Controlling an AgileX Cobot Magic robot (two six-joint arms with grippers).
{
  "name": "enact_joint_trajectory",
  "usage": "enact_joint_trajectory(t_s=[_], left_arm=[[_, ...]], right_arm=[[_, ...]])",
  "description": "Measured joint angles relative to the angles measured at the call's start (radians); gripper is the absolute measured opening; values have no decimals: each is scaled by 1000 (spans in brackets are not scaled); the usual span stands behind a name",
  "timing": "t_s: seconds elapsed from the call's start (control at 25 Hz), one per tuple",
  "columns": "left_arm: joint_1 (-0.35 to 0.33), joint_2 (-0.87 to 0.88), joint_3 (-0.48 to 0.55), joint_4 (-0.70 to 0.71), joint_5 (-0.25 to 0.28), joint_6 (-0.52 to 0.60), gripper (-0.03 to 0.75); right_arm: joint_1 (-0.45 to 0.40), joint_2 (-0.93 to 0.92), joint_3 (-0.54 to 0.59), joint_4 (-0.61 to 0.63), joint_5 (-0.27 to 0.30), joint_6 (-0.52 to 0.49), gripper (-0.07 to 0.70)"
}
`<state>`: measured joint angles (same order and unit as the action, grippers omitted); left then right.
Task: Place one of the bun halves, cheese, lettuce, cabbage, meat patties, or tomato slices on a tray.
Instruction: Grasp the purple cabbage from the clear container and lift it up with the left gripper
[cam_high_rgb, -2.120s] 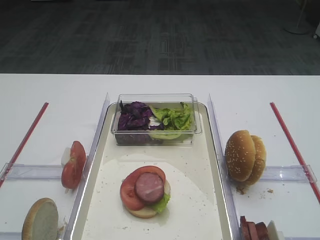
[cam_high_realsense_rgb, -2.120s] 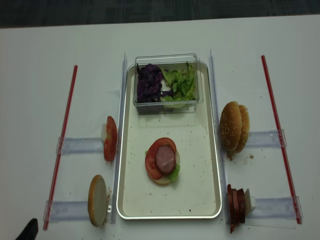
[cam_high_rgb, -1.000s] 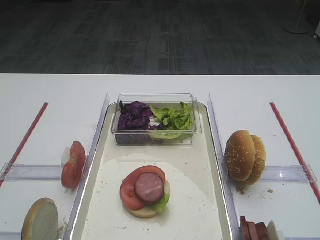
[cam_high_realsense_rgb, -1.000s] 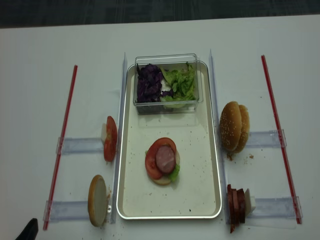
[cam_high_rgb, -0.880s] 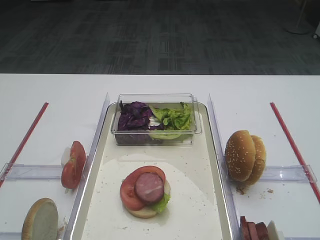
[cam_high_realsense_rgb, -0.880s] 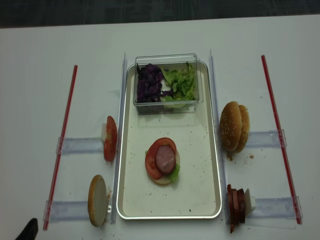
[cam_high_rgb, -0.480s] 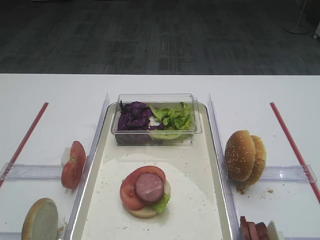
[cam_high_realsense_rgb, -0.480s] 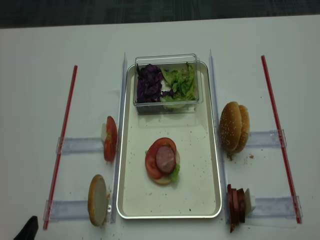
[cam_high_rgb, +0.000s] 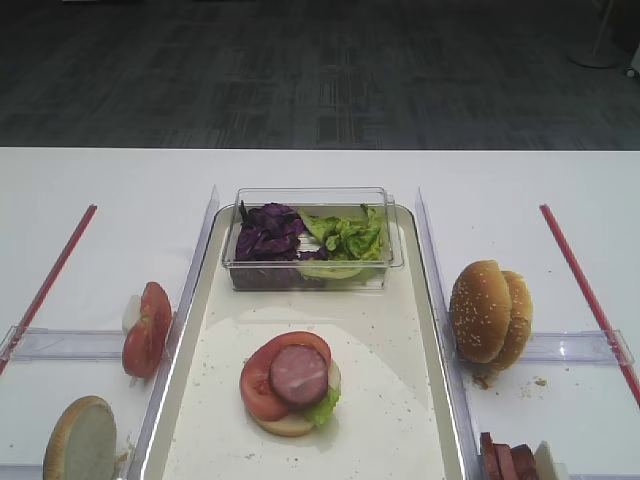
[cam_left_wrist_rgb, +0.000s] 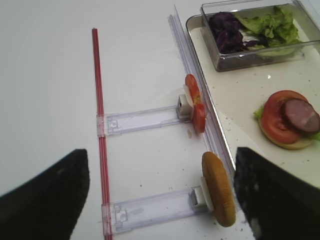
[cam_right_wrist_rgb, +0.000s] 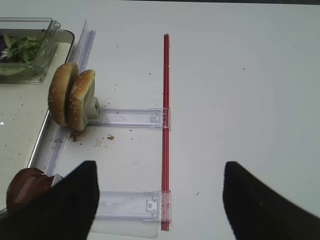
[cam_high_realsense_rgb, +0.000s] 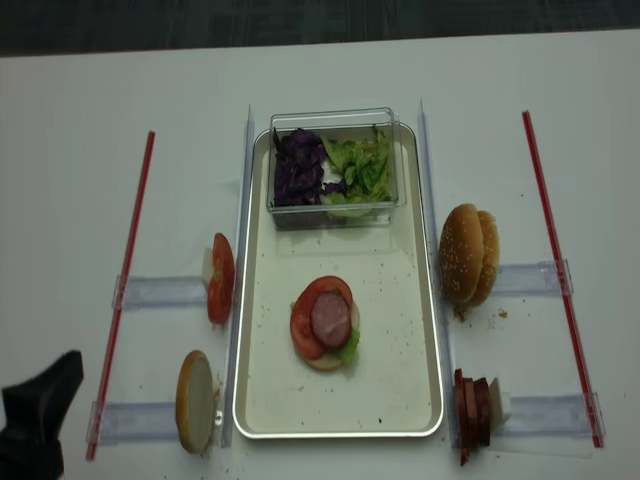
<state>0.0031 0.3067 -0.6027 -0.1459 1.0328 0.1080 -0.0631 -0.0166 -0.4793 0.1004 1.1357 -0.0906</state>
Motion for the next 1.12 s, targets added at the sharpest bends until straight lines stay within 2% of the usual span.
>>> enact_joint_trajectory(t_s=[0.2, 0.64, 1.12], left_arm=[[0, 208, -76, -13, -42, 36, 545], [0, 683, -269, -24, -115, 44, 545], [0, 1151, -559, -28, -129, 69, 545]], right_arm=[[0, 0, 0, 0, 0, 0, 542], [0, 0, 0, 0, 0, 0, 542], [0, 0, 0, 0, 0, 2, 542]])
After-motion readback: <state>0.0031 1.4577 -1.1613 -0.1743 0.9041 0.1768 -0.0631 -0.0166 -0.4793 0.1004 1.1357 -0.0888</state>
